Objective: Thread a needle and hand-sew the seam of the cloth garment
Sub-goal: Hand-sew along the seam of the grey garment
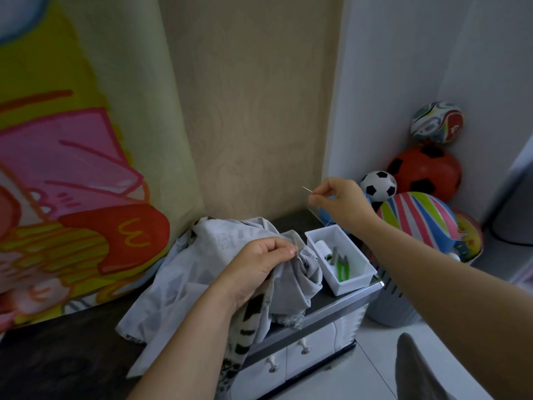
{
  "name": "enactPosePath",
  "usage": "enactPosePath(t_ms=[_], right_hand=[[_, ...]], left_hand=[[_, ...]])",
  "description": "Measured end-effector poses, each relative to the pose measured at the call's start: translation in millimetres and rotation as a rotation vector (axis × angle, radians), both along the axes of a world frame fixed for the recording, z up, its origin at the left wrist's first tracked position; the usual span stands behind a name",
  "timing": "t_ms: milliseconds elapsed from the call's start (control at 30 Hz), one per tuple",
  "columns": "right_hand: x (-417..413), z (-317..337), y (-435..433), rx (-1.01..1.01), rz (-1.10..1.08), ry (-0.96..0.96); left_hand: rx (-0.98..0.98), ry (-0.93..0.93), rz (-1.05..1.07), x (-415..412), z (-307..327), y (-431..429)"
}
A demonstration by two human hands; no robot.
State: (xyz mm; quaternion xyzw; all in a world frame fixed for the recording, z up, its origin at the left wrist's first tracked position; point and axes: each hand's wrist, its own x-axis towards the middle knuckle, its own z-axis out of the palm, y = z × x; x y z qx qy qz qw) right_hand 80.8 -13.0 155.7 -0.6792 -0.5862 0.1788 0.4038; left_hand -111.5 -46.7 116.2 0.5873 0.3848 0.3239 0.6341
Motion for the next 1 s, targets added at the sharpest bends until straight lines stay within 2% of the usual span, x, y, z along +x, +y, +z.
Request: enactPosePath(t_ms=[333,600,767,1000], right_hand=[[2,0,-2,-0.058,0.029,0.005],[-18,15,-44,-0.322,0.327,0.313],[-25,-14,-58,-0.261,0.304,0.351],[-27,-32,-52,-0.138,0.205,0.274]], left_hand=[[-0.001,0.002,0.001,0,-3,3],[0.044,0.057,0.178,4,-10,8],[0.036,0.054,0.232,5,-11,8],[0.054,0.062,0.208,5,-15,9]])
